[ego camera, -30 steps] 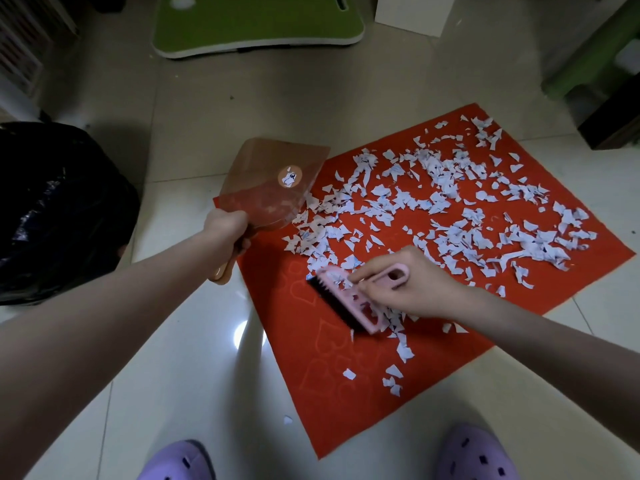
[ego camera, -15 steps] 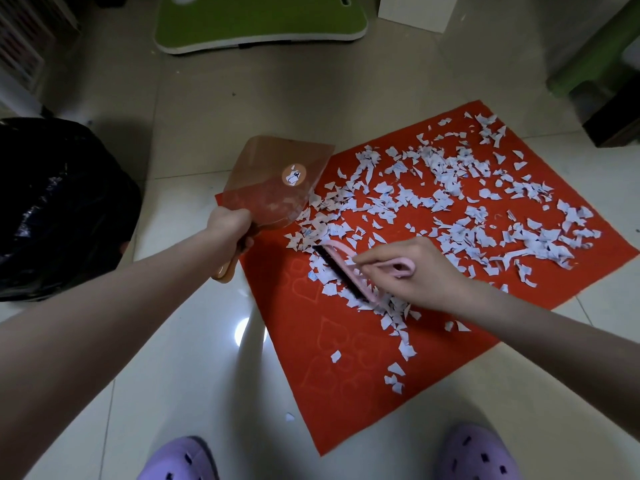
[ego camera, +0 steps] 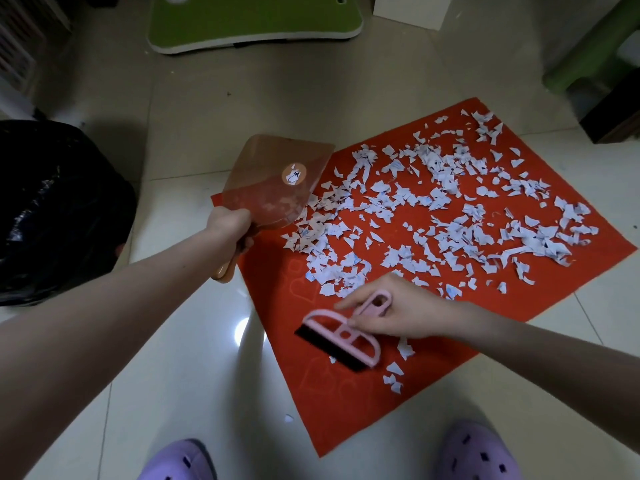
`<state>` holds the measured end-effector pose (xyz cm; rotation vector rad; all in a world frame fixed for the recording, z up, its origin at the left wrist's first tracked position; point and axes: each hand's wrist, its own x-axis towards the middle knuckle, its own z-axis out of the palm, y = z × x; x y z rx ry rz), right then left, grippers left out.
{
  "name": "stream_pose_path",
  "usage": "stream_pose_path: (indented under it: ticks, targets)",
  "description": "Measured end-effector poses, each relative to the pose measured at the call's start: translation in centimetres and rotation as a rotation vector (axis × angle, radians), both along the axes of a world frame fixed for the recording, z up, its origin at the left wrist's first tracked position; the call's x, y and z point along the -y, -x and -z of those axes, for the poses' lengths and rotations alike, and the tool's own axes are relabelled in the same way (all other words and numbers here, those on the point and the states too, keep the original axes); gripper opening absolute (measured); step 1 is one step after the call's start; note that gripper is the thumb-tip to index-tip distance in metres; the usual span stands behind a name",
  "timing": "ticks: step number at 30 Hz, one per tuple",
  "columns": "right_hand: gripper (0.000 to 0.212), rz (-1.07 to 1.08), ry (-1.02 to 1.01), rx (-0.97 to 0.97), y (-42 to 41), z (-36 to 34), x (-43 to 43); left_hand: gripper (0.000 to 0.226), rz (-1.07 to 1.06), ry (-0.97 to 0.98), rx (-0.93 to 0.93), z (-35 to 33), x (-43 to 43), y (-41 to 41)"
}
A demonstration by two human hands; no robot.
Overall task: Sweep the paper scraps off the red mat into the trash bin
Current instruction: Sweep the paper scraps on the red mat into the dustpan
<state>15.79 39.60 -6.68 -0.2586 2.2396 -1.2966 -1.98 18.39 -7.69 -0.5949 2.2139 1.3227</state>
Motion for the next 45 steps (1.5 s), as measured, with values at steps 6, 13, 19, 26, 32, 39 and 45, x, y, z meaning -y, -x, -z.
stream_pose_path:
  ticks: [6,13,19,26,32,39,45]
  targets:
    - [0.021,-0.058,-0.144,-0.079,-1.0,1.6,0.4,0.013,0.018,-0.003,0.016,0.0,-0.3,-0.4]
    - [0.026,0.459,-0.201,-0.371,0.5,-1.3,-2.0,0.015,0.017,0.004,0.015,0.0,-0.4,-0.5]
    - [0.021,0.334,-0.079,-0.109,0.3,-0.5,-2.0,0.015,0.044,0.010,0.008,0.0,-0.8,-0.5]
    - [0.021,-0.006,-0.013,0.101,-0.6,-0.4,-2.7,0.016,0.087,0.039,0.016,0.0,-1.3,-0.8]
    - [0.022,-0.188,-0.149,0.118,-2.0,1.0,-3.2,0.015,0.078,0.010,0.018,-0.1,-1.6,-0.8]
    - [0.020,0.199,-0.230,-0.146,0.0,-1.7,-7.2,0.015,0.077,0.009,0.039,-0.1,-1.7,-1.1]
    - [0.017,0.089,-0.145,-0.023,-0.3,-1.5,-6.2,0.015,0.053,0.002,0.016,-0.2,-1.9,-0.8]
